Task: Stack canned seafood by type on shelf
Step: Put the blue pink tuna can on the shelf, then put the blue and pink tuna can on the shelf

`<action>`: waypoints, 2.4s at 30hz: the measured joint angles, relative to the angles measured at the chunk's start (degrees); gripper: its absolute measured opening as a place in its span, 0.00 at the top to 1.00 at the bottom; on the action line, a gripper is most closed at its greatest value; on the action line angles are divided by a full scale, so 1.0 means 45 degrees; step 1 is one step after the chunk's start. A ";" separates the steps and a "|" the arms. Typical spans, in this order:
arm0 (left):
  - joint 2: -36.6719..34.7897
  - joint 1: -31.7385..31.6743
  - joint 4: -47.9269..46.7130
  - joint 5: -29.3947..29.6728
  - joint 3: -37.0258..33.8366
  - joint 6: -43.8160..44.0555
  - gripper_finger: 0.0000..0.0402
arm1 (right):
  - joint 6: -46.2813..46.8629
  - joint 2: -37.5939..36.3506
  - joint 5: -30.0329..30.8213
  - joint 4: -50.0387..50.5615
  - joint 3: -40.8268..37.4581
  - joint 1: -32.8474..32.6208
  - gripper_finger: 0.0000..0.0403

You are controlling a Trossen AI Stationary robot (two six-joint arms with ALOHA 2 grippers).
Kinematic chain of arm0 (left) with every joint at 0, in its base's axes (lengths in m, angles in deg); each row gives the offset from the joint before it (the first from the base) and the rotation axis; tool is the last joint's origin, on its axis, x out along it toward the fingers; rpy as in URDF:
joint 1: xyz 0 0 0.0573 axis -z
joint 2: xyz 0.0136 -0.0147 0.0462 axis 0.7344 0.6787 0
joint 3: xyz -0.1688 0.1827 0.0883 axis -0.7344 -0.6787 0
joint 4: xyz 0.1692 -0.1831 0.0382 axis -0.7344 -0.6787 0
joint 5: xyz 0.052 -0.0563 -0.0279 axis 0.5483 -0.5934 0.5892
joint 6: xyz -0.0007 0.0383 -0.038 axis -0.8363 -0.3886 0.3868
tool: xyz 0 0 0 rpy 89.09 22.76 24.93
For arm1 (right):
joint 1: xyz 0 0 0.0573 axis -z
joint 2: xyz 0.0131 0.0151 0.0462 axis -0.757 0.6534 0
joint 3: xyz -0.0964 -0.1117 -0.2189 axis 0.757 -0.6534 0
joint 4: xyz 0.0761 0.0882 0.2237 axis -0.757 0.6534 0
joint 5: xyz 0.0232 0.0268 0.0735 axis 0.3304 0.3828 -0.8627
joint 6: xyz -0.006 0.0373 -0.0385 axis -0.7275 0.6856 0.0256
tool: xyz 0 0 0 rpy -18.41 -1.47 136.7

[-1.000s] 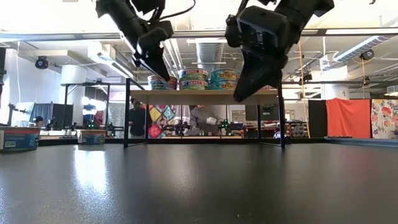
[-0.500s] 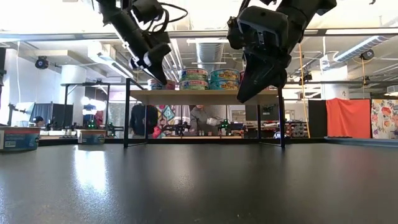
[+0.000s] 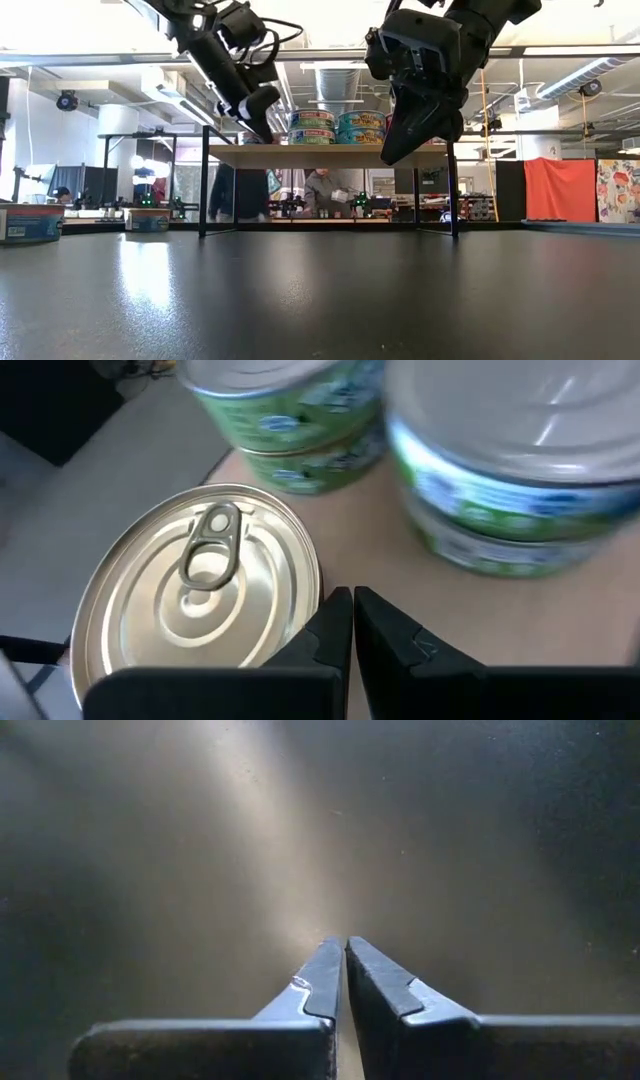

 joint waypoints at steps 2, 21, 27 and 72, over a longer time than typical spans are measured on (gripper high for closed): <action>0.0070 -0.0240 0.0220 0.0002 0.0003 -0.0205 1.00 | 0.0000 0.0000 0.0000 0.0000 0.0000 0.0000 0.97; -0.3541 0.1922 -0.5231 0.0029 0.1351 0.1987 1.00 | -0.0097 0.0000 0.0471 -0.0010 0.0000 0.0010 0.97; -0.6099 0.1597 -0.4661 0.4700 -0.0342 0.5288 1.00 | -0.0119 0.0000 0.0675 -0.0053 0.0000 0.0034 0.97; 0.1570 -0.7194 -0.2064 0.2011 -0.2458 2.6669 1.00 | 0.3158 -0.4165 0.3002 0.0705 0.0010 -0.0500 0.97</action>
